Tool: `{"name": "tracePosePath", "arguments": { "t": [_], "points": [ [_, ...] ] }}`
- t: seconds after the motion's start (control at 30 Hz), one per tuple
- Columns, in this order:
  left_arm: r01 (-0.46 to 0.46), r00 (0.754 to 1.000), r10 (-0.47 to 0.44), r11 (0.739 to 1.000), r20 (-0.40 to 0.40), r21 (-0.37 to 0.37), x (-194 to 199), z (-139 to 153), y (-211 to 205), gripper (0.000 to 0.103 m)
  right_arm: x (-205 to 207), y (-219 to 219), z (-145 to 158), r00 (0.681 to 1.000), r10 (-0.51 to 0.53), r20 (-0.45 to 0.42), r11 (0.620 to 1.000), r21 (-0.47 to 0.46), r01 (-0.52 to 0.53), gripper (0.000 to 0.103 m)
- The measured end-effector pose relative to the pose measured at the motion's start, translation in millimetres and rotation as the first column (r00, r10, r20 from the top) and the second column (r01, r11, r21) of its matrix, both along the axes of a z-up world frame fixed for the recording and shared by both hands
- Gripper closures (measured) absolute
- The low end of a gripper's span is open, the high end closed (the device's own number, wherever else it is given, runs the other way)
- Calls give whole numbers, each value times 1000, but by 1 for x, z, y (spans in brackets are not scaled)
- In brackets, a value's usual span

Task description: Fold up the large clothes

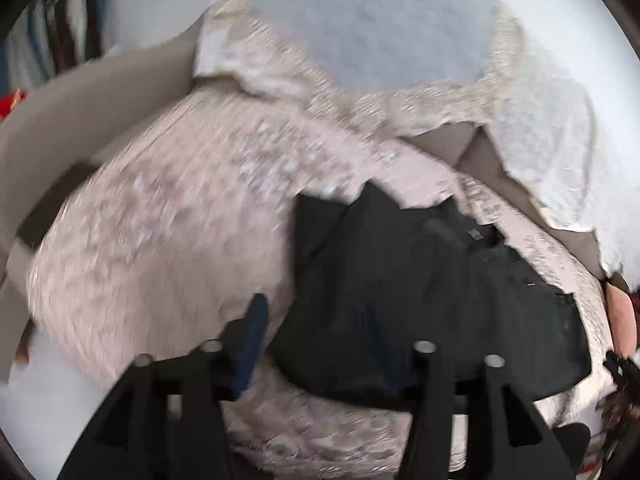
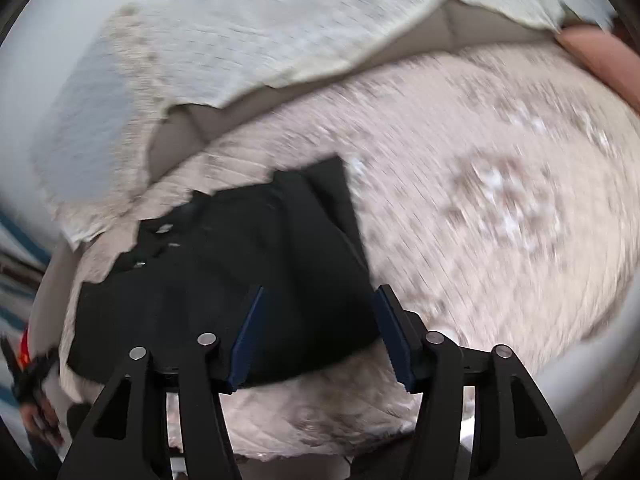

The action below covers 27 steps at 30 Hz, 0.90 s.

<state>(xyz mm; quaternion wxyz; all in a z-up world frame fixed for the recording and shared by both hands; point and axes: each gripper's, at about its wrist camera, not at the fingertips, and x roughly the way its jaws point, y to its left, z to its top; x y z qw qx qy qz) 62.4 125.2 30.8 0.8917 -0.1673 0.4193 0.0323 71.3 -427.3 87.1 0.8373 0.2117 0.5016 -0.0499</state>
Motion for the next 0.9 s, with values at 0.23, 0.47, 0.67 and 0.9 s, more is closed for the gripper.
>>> {"name": "tracePosePath", "arguments": {
  "t": [0.23,0.47,0.67,0.9],
  "points": [
    [142,989,-141,989,-43,37,93,-25,-35,27,71,16,-18,974,222,50,975,-37,-221,40],
    [110,987,-108,994,-121,11,142,-64,-36,40,137,13,-85,954,279,-109,957,-53,-286,40],
    [177,980,-173,984,-101,25,143,-58,-47,95,142,18,-96,942,310,-130,949,-13,-315,92],
    [150,985,-152,988,81,29,152,-21,-39,97,151,3,-45,968,233,97,972,-36,-230,93]
  ]
}}
